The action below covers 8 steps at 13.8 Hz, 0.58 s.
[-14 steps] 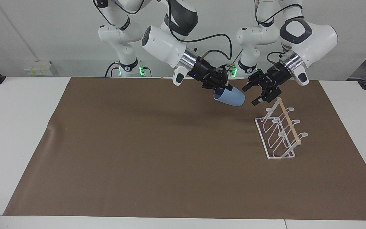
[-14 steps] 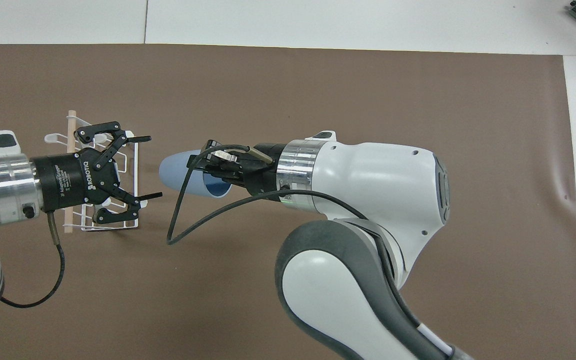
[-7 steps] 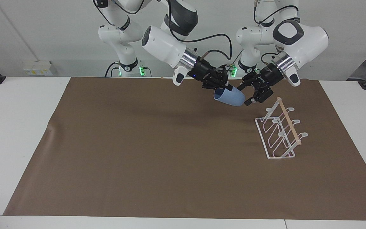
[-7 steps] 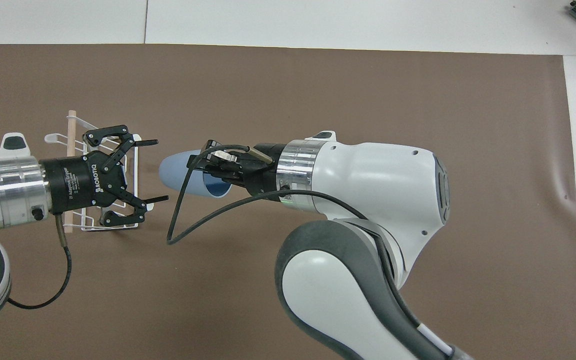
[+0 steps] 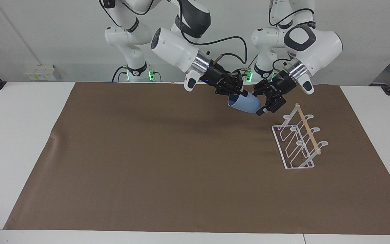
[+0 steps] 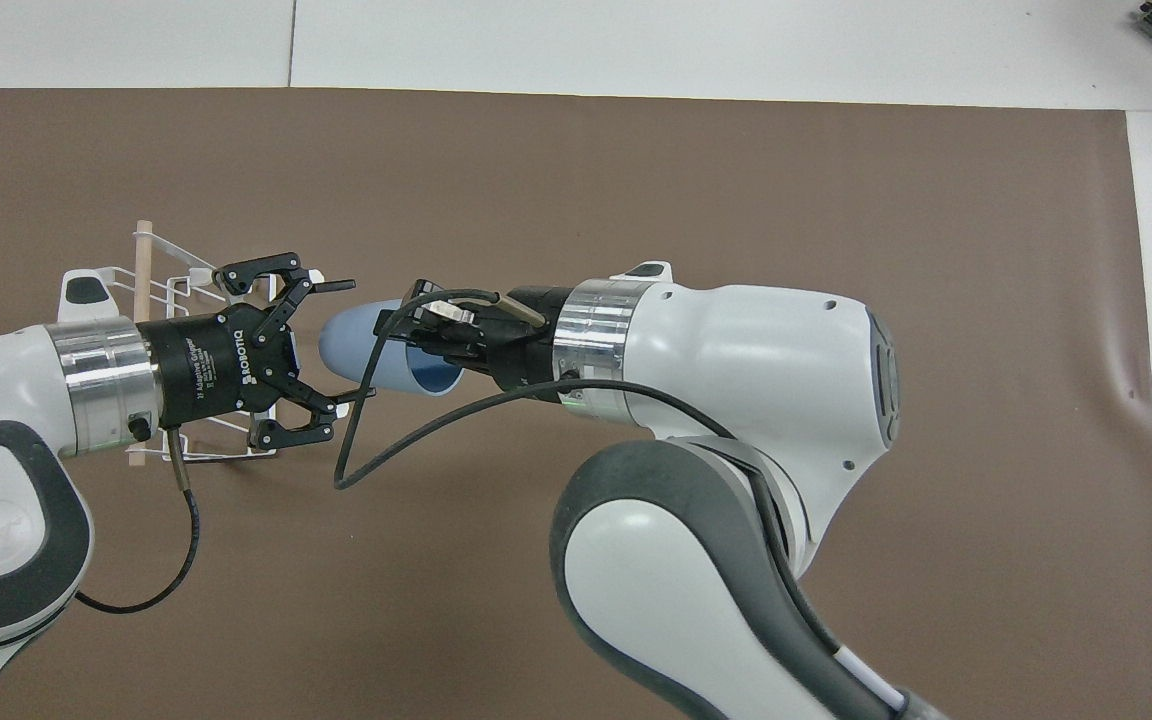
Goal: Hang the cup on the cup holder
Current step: 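Reach the open left gripper toward the cup held by the right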
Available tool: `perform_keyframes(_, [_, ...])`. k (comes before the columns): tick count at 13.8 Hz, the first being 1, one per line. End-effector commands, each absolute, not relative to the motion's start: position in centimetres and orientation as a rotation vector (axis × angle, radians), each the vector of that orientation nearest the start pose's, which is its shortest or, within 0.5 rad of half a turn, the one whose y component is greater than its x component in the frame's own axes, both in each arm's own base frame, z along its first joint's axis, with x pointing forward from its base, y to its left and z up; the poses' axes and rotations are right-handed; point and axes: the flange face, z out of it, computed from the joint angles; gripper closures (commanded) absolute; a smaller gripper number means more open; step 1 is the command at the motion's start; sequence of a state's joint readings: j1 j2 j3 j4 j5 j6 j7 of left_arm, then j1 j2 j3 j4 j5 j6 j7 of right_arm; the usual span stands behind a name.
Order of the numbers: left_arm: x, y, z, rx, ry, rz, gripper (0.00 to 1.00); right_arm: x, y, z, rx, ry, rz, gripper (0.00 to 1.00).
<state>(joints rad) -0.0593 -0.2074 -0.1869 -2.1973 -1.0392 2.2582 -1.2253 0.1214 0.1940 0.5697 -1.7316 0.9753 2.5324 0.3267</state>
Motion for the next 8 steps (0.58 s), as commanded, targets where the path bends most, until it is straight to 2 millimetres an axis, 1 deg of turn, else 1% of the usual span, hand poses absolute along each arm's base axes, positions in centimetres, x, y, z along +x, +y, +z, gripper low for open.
perform_keyframes(1, [49.51,-16.13,50.68,1.617,1.645,-0.468,0.99,53.14,38.69,54.79,-2.068,0.371,-0.066,1.00])
perform_keyframes(2, [49.36,-16.63,50.70,1.632,1.630,-0.465,1.00,53.16,38.71,54.69,-2.069,0.371,-0.063,1.00])
perform_keyframes(7, [49.49,-16.29,50.61,1.620,1.645,-0.470,1.00,53.16,38.71,54.69,-2.068,0.374,-0.061,1.00])
perform_keyframes(8, [49.50,-16.22,50.60,1.619,1.647,-0.472,1.00,53.16,38.71,54.69,-2.068,0.374,-0.061,0.96])
